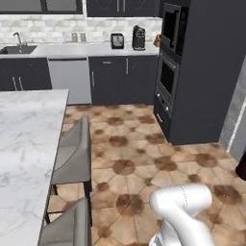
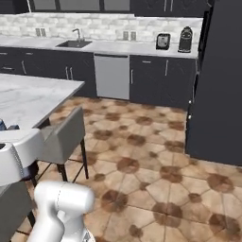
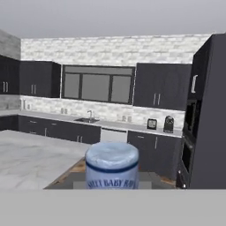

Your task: Take 2 condiments from the cabinet and move them on the counter near the stove.Make sure the condiments are lined up with each other, next to each other.

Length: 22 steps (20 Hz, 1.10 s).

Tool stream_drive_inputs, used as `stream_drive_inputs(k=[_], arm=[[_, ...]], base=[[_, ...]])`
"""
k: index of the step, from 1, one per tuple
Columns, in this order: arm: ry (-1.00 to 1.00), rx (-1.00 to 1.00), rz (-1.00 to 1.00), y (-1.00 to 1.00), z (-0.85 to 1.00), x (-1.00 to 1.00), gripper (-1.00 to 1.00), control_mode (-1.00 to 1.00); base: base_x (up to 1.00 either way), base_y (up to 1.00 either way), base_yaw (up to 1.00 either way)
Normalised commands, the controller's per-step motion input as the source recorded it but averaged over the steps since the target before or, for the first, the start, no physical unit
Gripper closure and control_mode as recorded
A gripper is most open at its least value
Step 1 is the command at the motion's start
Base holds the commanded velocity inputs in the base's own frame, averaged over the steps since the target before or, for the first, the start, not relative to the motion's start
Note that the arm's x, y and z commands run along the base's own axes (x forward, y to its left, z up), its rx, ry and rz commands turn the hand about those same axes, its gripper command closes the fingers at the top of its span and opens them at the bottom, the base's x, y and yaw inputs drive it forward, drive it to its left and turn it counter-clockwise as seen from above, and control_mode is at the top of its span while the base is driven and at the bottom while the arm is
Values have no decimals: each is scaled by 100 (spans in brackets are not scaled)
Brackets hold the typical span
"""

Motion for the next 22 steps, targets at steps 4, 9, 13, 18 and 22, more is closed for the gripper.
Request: stream_drive_inputs(k=[4, 9, 13, 18, 22], arm=[[0, 0, 0, 0, 0, 0, 100, 100], [0, 0, 0, 0, 0, 0, 100, 100], [0, 0, 0, 0, 0, 0, 100, 100], [0, 0, 0, 0, 0, 0, 100, 100], [0, 0, 0, 0, 0, 0, 100, 100]], base=[[100, -46, 34], [100, -50, 32], [100, -49, 32], [100, -46, 33], [100, -44, 34]])
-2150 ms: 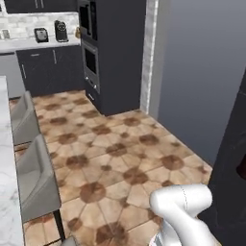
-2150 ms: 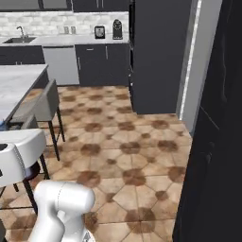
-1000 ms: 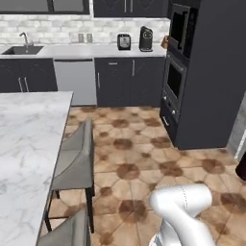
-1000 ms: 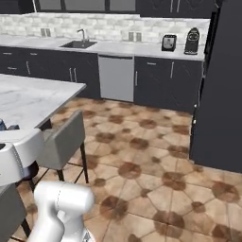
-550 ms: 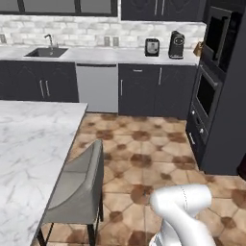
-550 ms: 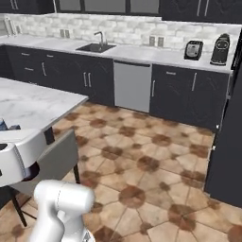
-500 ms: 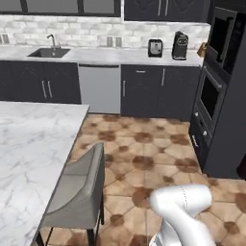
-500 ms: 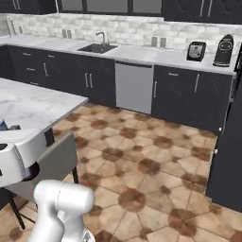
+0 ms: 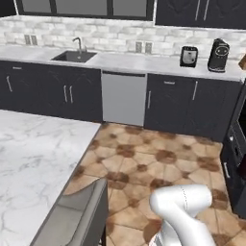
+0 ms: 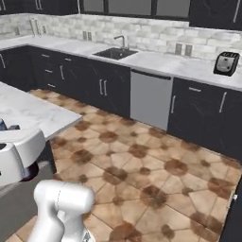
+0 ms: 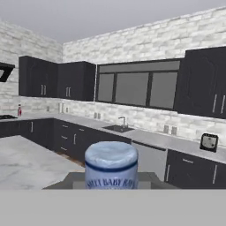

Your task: Take 2 condiments from the cabinet and move them on the counter near the stove.Make sure the condiments are lined up with each other, next to each other.

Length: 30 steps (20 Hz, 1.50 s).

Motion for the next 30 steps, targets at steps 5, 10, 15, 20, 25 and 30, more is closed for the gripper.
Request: stream_drive_inputs(k=[5, 10, 15, 20, 25, 30], arm=[[0, 0, 0, 0, 0, 0, 100, 100], [0, 0, 0, 0, 0, 0, 100, 100], [0, 0, 0, 0, 0, 0, 100, 100], [0, 0, 0, 0, 0, 0, 100, 100], [0, 0, 0, 0, 0, 0, 100, 100], [0, 0, 0, 0, 0, 0, 100, 100]], base=[[100, -46, 34], [100, -47, 33], [100, -47, 33], [100, -46, 34], [100, -42, 35], [100, -29, 37]])
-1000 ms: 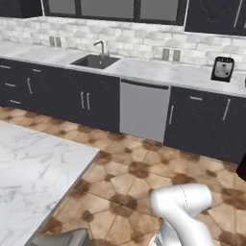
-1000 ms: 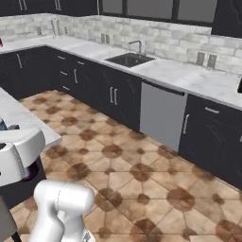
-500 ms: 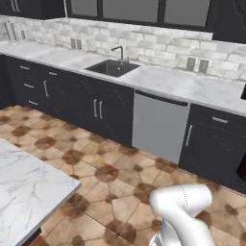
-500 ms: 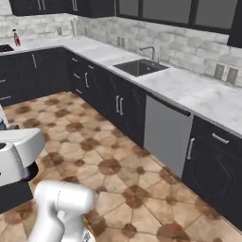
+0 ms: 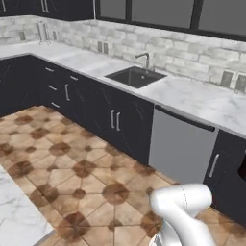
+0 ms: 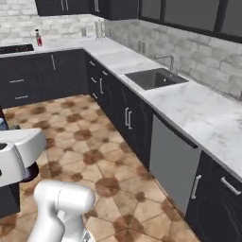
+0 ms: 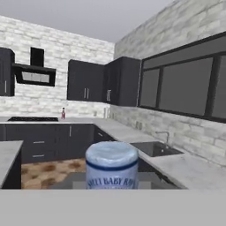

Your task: Take 2 condiments from the cabinet and move them on the counter near the stove.Make sure the condiments are lined up with each other, next to each other.

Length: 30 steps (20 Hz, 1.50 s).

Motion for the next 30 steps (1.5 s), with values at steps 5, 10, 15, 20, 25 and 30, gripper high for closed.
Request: stream_drive_inputs(k=[5, 10, 15, 20, 25, 30], arm=[[0, 0, 0, 0, 0, 0, 100, 100], [0, 0, 0, 0, 0, 0, 100, 100], [0, 0, 0, 0, 0, 0, 100, 100], [0, 0, 0, 0, 0, 0, 100, 100], [0, 0, 0, 0, 0, 0, 100, 100], [0, 0, 0, 0, 0, 0, 100, 100]], base=[[100, -18, 38], [100, -17, 38], [100, -17, 38], [100, -18, 38], [100, -17, 37], [100, -17, 36]])
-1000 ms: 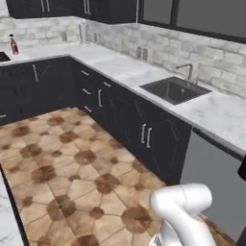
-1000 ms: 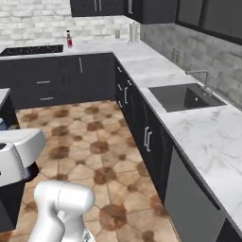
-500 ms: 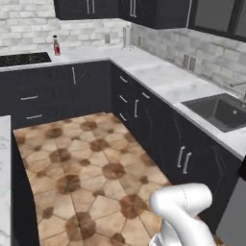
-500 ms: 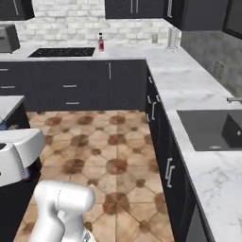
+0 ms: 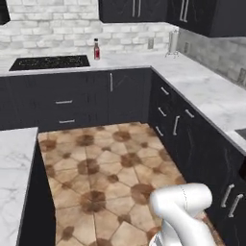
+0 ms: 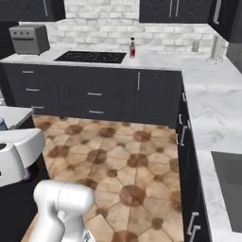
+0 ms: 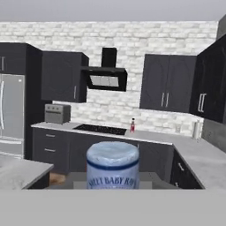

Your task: Take 2 condiments from the cabinet and move them on the counter near the stove.Make sure the condiments are lined up with each other, next to each other.

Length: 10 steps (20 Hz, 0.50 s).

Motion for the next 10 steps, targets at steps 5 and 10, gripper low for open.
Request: stream_drive_inputs(k=[5, 10], arm=[[0, 0, 0, 0, 0, 0, 100, 100], [0, 0, 0, 0, 0, 0, 100, 100]], base=[[100, -22, 33], [100, -45, 24]])
